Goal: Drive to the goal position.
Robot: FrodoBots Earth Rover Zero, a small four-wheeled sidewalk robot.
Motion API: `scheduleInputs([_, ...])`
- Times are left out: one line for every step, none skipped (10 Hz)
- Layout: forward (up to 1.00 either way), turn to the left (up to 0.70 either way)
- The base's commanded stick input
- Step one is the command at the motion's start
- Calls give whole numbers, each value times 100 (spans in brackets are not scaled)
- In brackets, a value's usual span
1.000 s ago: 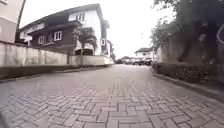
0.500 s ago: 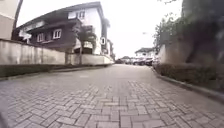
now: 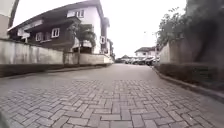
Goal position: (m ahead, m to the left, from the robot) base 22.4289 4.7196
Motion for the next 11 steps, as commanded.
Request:
scheduleInputs([70, 0])
scheduleInputs([70, 0])
scheduleInputs([70, 0])
scheduleInputs([70, 0])
scheduleInputs([70, 0])
scheduleInputs([70, 0])
scheduleInputs([70, 0])
scheduleInputs([70, 0])
scheduleInputs([70, 0])
scheduleInputs([70, 0])
scheduleInputs([70, 0])
